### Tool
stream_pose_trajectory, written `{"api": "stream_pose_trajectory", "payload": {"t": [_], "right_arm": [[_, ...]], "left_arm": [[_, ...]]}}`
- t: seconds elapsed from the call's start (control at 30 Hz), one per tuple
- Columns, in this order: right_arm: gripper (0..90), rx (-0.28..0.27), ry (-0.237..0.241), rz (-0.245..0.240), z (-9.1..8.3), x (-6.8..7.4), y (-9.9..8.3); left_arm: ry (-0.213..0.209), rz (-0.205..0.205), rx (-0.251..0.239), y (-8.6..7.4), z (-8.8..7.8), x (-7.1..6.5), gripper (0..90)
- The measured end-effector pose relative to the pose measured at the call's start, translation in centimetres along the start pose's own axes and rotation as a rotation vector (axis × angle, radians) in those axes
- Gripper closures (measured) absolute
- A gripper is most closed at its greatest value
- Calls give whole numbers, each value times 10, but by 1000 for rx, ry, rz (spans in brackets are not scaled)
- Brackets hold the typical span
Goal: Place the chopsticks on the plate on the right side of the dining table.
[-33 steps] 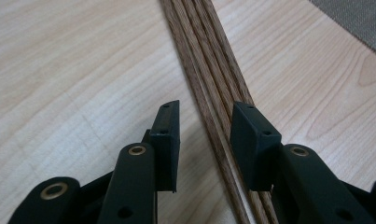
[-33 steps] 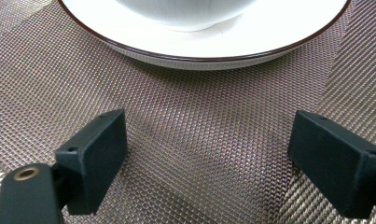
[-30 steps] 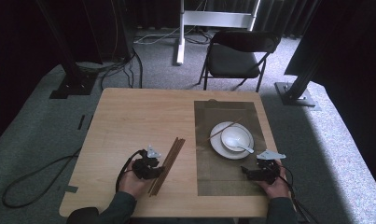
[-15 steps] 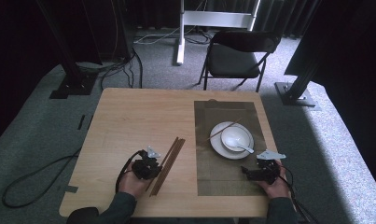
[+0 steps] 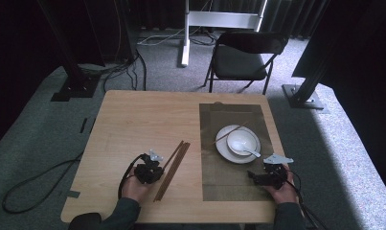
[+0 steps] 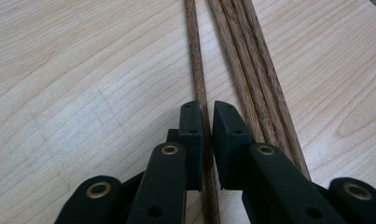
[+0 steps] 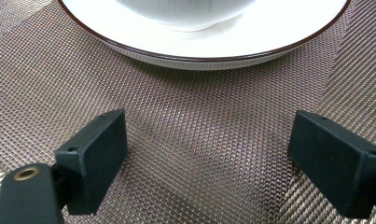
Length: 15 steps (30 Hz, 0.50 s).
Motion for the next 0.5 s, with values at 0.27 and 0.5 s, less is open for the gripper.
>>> {"api": "stream_pose_trajectory", "payload": {"t": [0.27,0.5], "right_arm": [[115,0,0,-1,0,0,0],[115,0,0,0,0,0,0]], "left_arm": [[3,-26,-14,2,2,3,843],[-4,-46,-25,7,5,7,847]]}}
Point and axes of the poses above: each handheld gripper's, and its own axes: z roughly forward along the jaws, y roughly out of its top, x roughly to its left, the point moved 5 cm from there along z, roughly forward along the jaws, and after that the axes turned 5 degrees about -y, right-handed, at the moved point
